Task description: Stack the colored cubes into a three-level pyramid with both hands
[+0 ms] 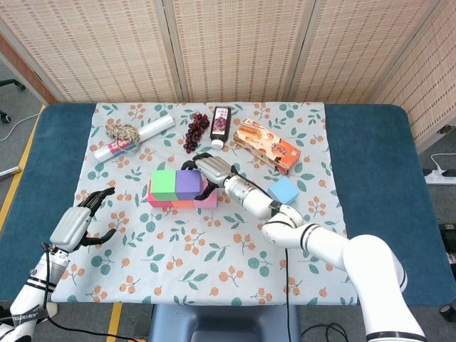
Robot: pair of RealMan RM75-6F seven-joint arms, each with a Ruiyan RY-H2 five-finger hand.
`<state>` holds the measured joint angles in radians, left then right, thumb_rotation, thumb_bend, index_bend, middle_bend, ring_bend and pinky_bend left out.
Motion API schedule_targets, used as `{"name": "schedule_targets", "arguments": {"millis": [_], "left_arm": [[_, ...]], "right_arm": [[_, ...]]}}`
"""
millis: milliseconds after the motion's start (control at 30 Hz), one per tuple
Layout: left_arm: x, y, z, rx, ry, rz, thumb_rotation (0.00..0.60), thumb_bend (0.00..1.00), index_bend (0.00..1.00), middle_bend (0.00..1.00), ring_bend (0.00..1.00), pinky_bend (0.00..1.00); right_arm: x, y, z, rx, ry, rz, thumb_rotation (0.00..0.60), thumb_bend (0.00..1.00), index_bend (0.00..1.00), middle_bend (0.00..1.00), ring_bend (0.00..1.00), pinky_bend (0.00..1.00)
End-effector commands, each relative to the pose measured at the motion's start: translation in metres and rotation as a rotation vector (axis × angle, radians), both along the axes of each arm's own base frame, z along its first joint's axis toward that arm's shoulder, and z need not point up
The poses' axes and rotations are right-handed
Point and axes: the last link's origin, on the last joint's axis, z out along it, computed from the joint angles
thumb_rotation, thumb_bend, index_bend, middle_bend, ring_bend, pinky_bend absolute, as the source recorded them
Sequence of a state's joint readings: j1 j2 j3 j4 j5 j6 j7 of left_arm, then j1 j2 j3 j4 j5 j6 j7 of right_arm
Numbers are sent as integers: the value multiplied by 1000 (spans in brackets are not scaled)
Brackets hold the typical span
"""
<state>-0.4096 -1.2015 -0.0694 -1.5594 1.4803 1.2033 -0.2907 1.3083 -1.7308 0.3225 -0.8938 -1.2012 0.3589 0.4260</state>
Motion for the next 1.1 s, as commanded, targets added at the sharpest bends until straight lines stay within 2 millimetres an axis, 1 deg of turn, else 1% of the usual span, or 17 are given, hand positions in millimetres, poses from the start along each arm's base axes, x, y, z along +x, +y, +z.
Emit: {"name": "schedule_targets", "arguments": {"millis": [33, 500, 867, 967, 1100], "left_arm": [[0, 0, 0, -1, 0, -1, 600, 311, 34, 135, 114, 272], [-1, 0, 0, 0, -1, 3, 600, 309, 30, 136, 114, 272], [-2, 0, -1, -5, -4, 2, 600, 310, 29, 136, 114, 271], [-3, 0, -1, -4, -4, 2, 600, 309, 28, 136, 114, 271], [-2, 1, 0, -1, 0, -2, 600, 309, 28, 136, 114, 271]], "right_arm": [[0, 0, 1, 0, 2, -1, 600, 74, 218, 284, 85, 22], [3, 3, -2, 22, -10, -17, 600, 74, 218, 284, 85, 22], [1, 1, -2, 11, 8, -18, 600, 74, 202, 284, 85, 22], [1, 1, -1, 8, 8, -15, 600, 74, 172, 278, 77, 22], [0, 2, 3, 1, -1, -12, 600, 74, 83, 204, 13, 7]]}}
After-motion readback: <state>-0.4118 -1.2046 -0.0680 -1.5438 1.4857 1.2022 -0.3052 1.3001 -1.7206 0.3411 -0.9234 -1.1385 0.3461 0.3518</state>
